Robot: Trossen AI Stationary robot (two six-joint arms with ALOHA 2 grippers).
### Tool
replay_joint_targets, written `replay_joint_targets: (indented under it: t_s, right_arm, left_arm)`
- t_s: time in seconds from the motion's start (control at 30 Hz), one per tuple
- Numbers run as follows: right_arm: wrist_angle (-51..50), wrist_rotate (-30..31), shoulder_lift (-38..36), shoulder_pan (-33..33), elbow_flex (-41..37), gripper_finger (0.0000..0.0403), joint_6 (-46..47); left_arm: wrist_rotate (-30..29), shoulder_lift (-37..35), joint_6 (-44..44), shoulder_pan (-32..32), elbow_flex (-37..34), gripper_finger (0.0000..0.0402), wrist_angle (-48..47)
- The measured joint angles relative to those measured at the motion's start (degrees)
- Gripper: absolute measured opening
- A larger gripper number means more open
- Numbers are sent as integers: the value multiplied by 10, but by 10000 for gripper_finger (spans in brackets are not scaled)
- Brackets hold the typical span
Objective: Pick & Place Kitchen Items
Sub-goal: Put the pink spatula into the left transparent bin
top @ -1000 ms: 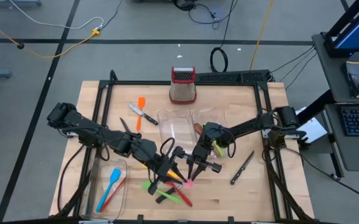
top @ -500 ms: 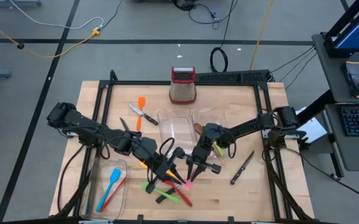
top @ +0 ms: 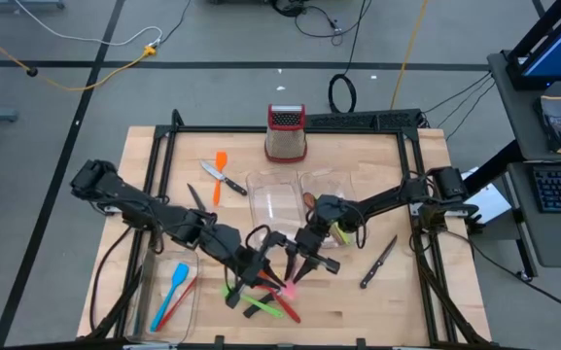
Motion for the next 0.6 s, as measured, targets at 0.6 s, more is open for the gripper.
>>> replay_joint_targets:
  t_s: [0.6]
  right_arm:
    - [7,116,-20,-12,2,106,-14]
  left_arm:
    - [-233,-37,-109,-104,-1,0,-77]
